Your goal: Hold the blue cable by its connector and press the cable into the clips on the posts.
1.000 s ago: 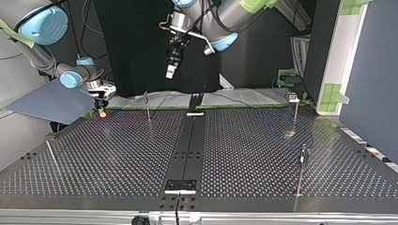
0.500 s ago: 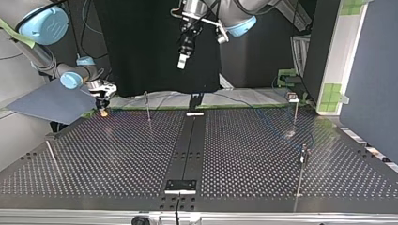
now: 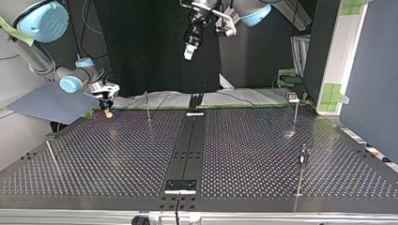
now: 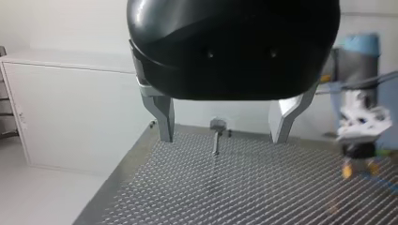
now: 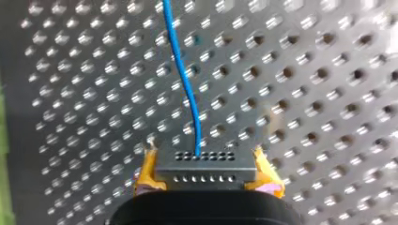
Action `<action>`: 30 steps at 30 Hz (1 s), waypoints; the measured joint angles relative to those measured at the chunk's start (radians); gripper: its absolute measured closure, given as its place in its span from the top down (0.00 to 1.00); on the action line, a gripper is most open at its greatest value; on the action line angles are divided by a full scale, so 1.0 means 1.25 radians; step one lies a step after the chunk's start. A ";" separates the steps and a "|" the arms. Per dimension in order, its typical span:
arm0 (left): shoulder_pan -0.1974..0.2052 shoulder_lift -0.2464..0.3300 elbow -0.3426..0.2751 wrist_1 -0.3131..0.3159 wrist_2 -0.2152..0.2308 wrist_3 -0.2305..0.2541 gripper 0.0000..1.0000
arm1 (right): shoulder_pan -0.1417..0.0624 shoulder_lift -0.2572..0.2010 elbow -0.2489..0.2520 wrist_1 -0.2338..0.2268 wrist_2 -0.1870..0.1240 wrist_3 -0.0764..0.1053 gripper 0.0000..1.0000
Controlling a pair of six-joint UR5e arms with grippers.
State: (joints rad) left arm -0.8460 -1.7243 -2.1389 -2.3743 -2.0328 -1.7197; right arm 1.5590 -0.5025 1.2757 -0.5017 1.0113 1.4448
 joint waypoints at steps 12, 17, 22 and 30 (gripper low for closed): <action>0.004 -0.025 -0.092 0.092 0.000 -0.017 1.00 | 0.009 -0.053 0.031 0.032 0.046 -0.015 0.00; 0.007 -0.025 -0.120 0.119 0.000 -0.011 1.00 | 0.014 -0.076 0.064 0.030 0.071 -0.021 0.00; 0.009 -0.025 -0.125 0.115 -0.014 0.007 1.00 | 0.020 -0.110 0.099 0.021 0.098 -0.019 0.00; 0.011 -0.025 -0.126 0.114 -0.020 0.017 1.00 | 0.030 -0.166 0.155 0.005 0.154 0.010 0.00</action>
State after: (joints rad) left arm -0.8327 -1.7553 -2.2959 -2.2313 -2.0582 -1.6988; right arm 1.5965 -0.7101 1.4698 -0.4951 1.2036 1.4567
